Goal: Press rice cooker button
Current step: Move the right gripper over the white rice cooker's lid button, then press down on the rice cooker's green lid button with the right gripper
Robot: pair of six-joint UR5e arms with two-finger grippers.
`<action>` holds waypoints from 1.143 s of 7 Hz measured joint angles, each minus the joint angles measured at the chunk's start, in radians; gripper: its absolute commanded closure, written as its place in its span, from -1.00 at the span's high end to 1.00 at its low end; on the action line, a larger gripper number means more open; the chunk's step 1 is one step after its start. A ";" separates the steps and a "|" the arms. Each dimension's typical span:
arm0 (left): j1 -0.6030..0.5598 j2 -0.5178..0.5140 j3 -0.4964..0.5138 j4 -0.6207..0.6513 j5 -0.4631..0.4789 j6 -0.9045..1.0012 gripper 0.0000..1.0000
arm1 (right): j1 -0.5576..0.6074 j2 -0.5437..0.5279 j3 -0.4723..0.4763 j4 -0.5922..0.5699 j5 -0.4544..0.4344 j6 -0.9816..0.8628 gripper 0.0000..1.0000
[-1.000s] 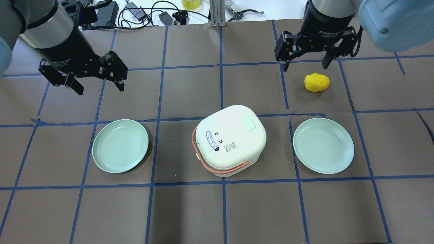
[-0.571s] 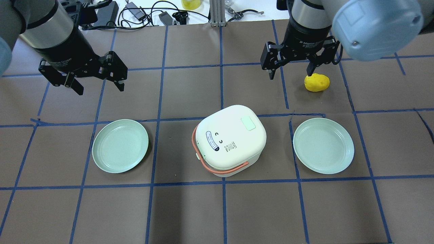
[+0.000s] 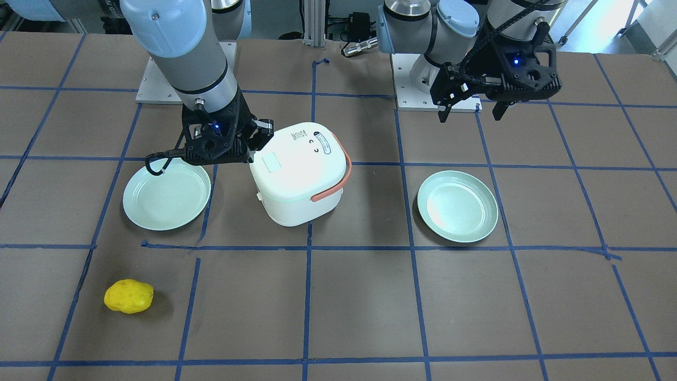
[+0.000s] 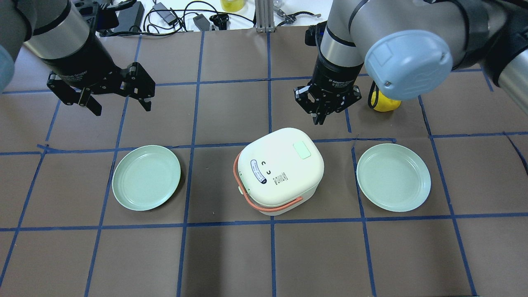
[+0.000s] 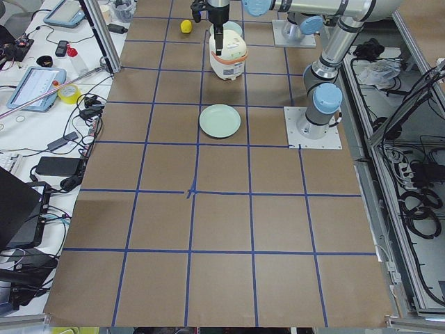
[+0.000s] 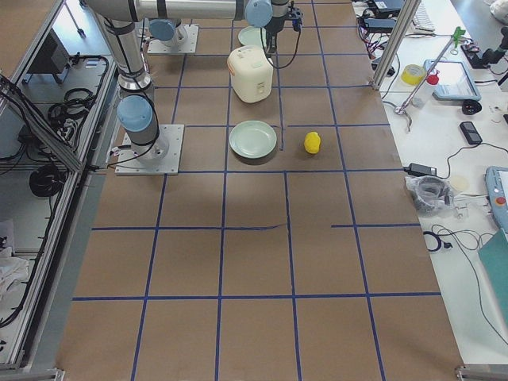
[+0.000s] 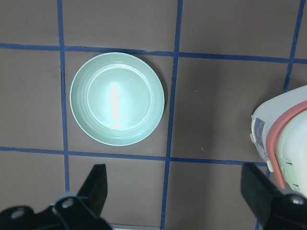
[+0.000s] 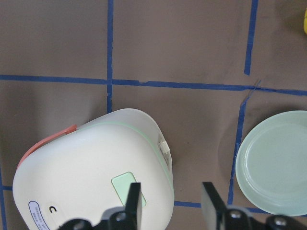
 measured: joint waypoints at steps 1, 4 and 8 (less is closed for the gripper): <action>0.000 0.000 0.000 0.000 0.000 0.000 1.00 | 0.008 0.004 0.017 -0.002 0.011 0.000 -1.00; 0.000 0.000 0.000 0.000 0.000 0.000 1.00 | 0.016 0.011 0.070 -0.025 0.070 0.000 -1.00; 0.000 0.000 0.000 0.000 0.000 0.000 1.00 | 0.017 0.027 0.080 -0.024 0.078 -0.001 -1.00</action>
